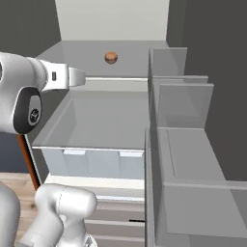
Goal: Pick the tangerine and orange from the fridge and place them inside the tupperware on the counter.
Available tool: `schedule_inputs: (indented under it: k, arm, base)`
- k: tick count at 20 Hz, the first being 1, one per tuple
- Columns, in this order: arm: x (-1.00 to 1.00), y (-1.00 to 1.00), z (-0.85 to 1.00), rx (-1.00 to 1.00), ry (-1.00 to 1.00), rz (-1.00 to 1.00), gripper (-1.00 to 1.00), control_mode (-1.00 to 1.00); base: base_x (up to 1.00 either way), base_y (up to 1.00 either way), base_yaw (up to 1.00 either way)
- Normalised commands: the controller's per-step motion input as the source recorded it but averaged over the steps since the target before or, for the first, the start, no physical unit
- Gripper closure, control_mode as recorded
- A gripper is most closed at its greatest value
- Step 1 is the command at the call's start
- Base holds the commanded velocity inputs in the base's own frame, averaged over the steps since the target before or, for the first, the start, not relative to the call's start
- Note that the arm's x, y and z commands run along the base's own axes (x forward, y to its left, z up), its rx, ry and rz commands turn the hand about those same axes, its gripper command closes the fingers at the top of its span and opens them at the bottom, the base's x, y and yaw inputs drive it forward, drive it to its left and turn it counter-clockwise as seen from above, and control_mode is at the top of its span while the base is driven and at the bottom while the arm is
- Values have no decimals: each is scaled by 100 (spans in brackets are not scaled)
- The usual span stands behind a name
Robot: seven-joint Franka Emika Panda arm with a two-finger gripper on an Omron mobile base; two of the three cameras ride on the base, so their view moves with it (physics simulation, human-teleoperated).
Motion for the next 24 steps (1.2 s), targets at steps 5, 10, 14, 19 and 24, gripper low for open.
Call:
schedule_inputs:
  k: [5,10,14,19,24]
  arm:
    - [33,-9,22,0,-5,0,-100,-100]
    - [35,-2,7,0,0,0,-100,-100]
    - [17,0,0,0,-1,0,-100,-100]
    - [5,-3,0,0,0,0,-100,-100]
    - [3,-13,0,1,0,0,-100,-100]
  base:
    - [0,0,0]
    - [0,0,0]
    - [0,0,0]
    - [0,0,0]
    - [0,0,0]
